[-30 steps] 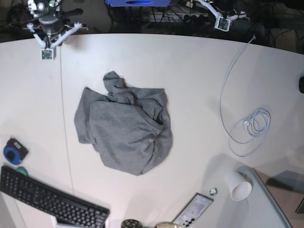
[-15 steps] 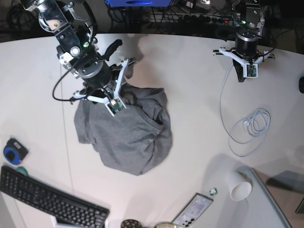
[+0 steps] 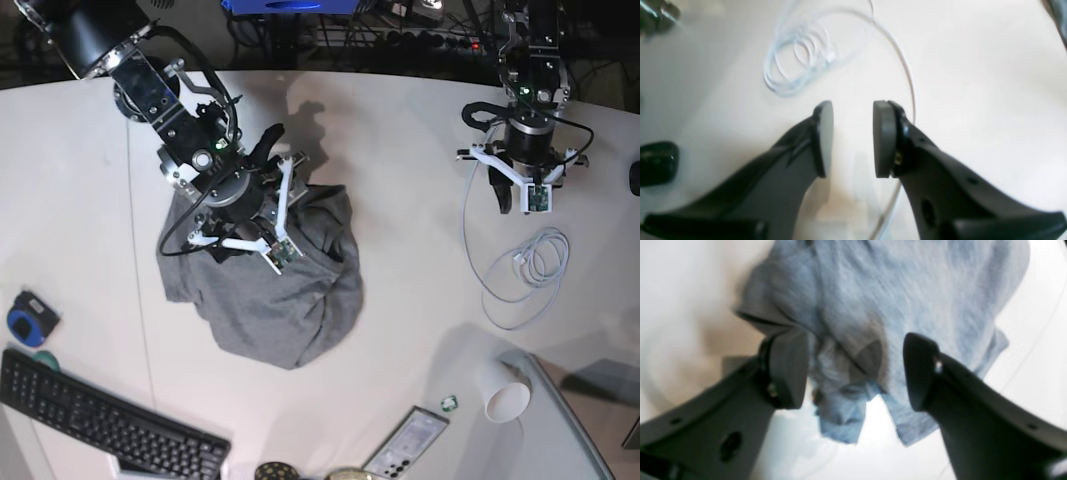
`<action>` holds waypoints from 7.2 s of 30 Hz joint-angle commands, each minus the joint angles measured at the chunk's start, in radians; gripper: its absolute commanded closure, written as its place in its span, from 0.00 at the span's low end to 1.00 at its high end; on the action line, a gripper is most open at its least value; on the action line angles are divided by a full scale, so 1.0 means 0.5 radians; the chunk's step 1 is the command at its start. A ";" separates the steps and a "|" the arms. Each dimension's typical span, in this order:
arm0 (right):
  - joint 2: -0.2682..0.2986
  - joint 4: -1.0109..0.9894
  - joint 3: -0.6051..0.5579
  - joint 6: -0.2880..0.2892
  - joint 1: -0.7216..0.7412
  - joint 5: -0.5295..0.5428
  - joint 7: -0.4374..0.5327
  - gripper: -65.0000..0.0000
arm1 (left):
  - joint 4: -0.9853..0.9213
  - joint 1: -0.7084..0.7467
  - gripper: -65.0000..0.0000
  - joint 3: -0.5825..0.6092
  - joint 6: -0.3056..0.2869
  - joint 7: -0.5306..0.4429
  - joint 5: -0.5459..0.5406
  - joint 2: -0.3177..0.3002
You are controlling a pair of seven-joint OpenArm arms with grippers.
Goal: Layout the t-shirt on the table in an organized manner, then fold the t-shirt properly
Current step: 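Move the right gripper down onto the crumpled grey t-shirt and grasp it, then bring the left gripper to the shirt and grasp another edge, then lift the shirt with both grippers and shake it out, then lay the shirt down, left gripper holding one edge, right gripper regrasping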
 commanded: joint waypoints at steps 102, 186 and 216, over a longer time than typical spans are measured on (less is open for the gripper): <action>0.496 0.780 0.527 -0.014 -0.023 -0.002 -0.502 1.00 | -0.330 -0.847 1.00 1.643 0.016 0.000 -0.003 0.057; 0.082 -0.534 1.754 0.290 -0.161 -1.061 0.683 1.00 | 0.354 -0.126 1.00 1.084 -0.189 0.331 0.286 -0.243; -0.532 -0.070 0.996 1.018 -0.545 -1.055 0.680 0.47 | 0.287 -0.077 1.00 1.118 -0.186 0.629 0.286 -0.299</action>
